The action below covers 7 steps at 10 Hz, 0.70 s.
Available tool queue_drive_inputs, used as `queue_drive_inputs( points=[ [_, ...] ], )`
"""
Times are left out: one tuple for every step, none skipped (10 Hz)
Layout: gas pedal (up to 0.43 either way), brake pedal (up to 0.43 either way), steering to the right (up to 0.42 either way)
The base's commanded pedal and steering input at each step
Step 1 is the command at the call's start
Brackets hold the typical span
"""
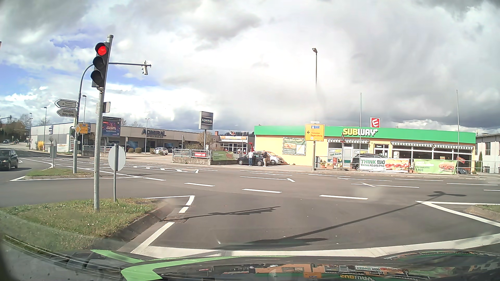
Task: Follow the waypoints while adhering to traffic rules and regulations
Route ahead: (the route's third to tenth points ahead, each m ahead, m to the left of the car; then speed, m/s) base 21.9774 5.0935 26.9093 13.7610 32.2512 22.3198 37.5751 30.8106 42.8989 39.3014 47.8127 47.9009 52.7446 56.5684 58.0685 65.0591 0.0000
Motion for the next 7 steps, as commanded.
queue_drive_inputs(
  points=[
    [0.000,0.311,0.012],
    [0.000,0.311,0.012],
    [0.000,0.311,0.012],
    [0.000,0.311,0.012],
    [0.000,0.311,0.012],
    [0.000,0.311,0.012],
    [0.000,0.311,0.012]
  ],
)
